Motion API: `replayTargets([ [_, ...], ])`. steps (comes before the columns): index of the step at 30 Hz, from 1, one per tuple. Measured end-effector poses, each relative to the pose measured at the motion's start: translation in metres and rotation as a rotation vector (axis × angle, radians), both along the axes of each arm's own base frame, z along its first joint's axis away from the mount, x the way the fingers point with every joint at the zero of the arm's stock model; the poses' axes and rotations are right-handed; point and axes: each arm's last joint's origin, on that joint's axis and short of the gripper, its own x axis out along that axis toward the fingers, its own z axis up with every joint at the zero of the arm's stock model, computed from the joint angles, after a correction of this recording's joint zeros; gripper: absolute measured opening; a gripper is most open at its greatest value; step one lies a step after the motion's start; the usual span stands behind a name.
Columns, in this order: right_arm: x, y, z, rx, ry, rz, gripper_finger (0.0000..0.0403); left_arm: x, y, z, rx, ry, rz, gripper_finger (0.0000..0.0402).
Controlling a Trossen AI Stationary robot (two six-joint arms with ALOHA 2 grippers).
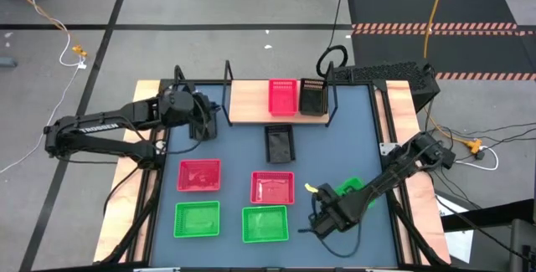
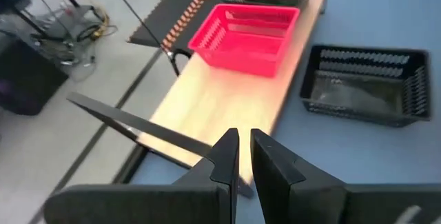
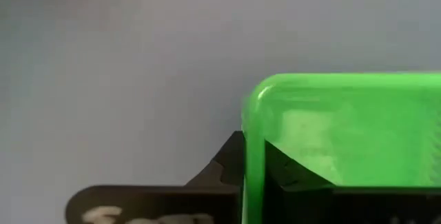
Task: Stack baskets on shelf by color
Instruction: Put the right green bin on the shelf
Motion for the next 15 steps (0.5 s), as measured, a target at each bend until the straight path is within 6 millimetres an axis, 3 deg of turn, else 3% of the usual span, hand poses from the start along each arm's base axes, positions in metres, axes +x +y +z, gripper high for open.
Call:
replayTargets([
  [3, 0.012, -0.018, 0.018, -0.028, 0.060, 0.029, 0.0001, 0.002, -0.007, -0.010, -0.018, 0.018, -0.031, 0.0042],
  [10, 0.036, -0.044, 0.085, -0.157, 0.035, 0.113, 0.0001, 0.002, -0.016, -0.032, -0.047, 0.072, -0.061, 0.0042],
  [15, 0.057, -0.067, 0.115, -0.389, -0.011, 0.493, 0.0001, 0.002, -0.014, -0.048, -0.075, 0.064, -0.025, 0.0042],
])
